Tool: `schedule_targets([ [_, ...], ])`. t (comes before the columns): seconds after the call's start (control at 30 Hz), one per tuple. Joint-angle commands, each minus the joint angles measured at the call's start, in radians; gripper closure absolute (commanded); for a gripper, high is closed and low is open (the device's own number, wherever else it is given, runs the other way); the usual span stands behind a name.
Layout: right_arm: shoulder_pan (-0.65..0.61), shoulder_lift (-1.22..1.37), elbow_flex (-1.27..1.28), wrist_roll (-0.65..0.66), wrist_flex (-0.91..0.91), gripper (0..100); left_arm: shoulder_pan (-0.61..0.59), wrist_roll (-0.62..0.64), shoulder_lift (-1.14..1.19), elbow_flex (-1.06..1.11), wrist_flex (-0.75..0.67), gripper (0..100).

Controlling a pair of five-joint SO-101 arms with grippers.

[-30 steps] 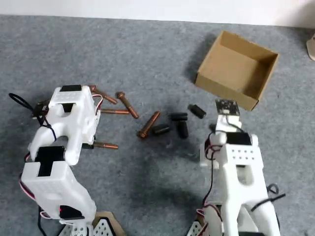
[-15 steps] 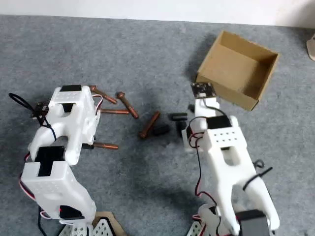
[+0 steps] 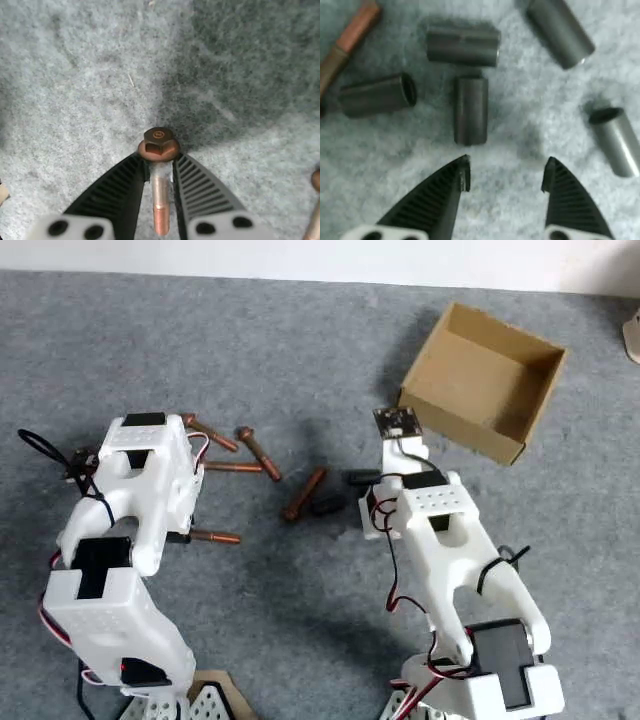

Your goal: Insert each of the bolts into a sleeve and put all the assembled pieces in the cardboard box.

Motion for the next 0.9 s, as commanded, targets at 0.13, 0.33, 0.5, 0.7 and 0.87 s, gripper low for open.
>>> schedule_targets([
  [0.13,-0.031,0.004,-0.116,-0.009,-0.022,76.2,0.004,-0.009,-0.007,-0.038,0.008,100],
  [0.33,-0.059,0.005,-0.171,-0.081,0.016,79.4,0.004,-0.009,-0.007,-0.038,0.008,100],
  [0.5,-0.061,0.007,-0.173,-0.086,0.013,80.9,0.004,-0.009,-0.007,-0.038,0.008,100],
  [0.7,-0.061,0.008,-0.173,-0.086,0.01,80.9,0.004,-0.009,-0.007,-0.038,0.008,100],
  [0.87,-0.07,0.048,-0.174,-0.086,-0.024,80.9,0.004,-0.009,-0.007,-0.038,0.008,100],
])
